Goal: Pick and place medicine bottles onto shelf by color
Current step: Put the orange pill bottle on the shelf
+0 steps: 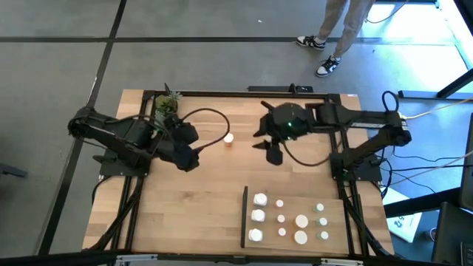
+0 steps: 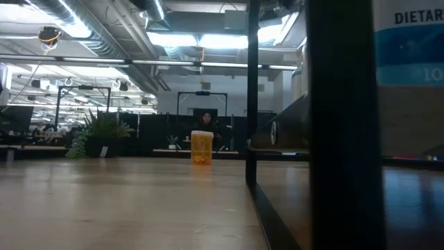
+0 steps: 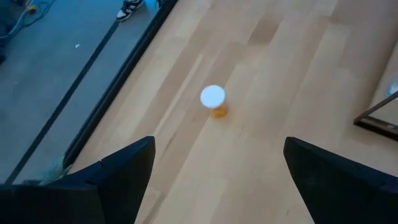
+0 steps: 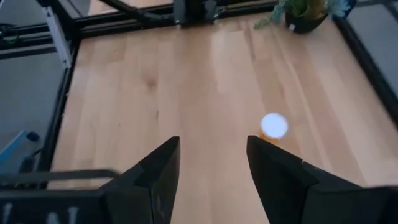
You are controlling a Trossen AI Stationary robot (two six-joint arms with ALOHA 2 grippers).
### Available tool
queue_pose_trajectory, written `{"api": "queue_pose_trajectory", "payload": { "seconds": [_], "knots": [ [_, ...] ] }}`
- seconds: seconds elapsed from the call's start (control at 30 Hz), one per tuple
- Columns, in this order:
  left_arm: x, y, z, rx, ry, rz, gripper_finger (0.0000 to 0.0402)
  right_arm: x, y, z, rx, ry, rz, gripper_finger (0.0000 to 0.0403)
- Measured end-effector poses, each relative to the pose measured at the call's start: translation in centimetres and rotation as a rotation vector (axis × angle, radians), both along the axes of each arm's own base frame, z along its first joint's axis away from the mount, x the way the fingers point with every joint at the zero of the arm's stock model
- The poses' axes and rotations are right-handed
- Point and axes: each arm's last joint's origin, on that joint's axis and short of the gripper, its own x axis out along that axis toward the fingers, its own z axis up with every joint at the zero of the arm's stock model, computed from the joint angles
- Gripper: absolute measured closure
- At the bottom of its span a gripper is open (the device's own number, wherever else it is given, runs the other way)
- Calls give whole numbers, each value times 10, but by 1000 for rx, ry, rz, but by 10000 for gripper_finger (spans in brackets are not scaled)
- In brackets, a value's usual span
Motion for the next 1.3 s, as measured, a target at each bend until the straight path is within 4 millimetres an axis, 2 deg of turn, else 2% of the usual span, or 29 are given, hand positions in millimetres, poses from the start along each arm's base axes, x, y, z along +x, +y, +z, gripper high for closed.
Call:
{"api": "queue_pose_trajectory", "payload": {
  "seconds": [0.1,0.33,0.47,0.63,0.77,0.9,1.1,1.3],
  "knots": [
    [-3,0,-1,12,10,19,51,8,-10,3,-56,-8,42,221],
    [-8,1,2,0,-5,39,51,31,-19,-1,-135,6,125,257],
    [-13,2,5,-9,-35,56,51,46,-29,-15,-163,72,126,249],
    [-18,4,9,-9,-68,81,51,63,-40,-25,-257,103,154,219],
    [-21,5,11,4,-79,88,51,76,-51,-36,-304,149,176,201],
    [-26,9,14,45,-91,101,51,88,-61,-50,-255,168,239,198],
    [-49,17,26,53,-105,46,51,103,-74,-75,-215,228,235,198],
    [-73,28,38,60,-146,18,51,116,-75,-103,-169,300,223,198]
  ]
}}
